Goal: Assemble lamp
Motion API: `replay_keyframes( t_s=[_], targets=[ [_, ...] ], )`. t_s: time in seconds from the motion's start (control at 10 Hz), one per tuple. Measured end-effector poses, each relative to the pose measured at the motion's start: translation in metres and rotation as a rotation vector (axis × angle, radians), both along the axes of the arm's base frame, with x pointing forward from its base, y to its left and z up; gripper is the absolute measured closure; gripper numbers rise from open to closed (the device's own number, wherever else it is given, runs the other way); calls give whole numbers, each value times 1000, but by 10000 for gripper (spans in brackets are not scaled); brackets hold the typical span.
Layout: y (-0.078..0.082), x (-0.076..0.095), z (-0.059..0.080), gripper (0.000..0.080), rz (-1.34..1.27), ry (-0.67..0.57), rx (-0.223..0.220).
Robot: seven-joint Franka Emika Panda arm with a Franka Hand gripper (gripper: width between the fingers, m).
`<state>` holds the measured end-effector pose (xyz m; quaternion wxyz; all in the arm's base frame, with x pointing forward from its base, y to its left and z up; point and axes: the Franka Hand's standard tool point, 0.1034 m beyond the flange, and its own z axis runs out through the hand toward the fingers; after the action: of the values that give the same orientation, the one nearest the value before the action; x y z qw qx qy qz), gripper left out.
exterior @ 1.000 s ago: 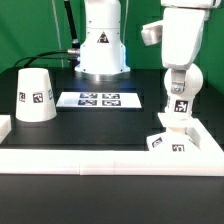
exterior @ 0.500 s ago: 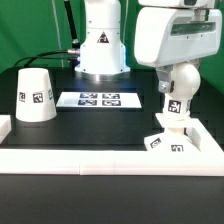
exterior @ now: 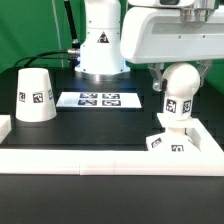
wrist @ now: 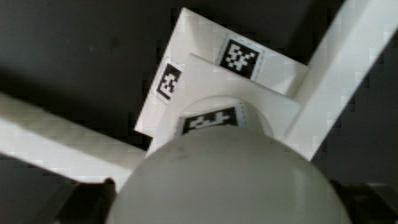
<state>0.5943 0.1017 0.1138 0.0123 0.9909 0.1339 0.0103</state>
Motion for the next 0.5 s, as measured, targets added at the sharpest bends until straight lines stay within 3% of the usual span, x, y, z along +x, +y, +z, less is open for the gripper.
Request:
replay_keyframes(
  t_s=[0.5],
  targets=[
    [1, 0, 0, 222, -420, -8, 10]
  ],
)
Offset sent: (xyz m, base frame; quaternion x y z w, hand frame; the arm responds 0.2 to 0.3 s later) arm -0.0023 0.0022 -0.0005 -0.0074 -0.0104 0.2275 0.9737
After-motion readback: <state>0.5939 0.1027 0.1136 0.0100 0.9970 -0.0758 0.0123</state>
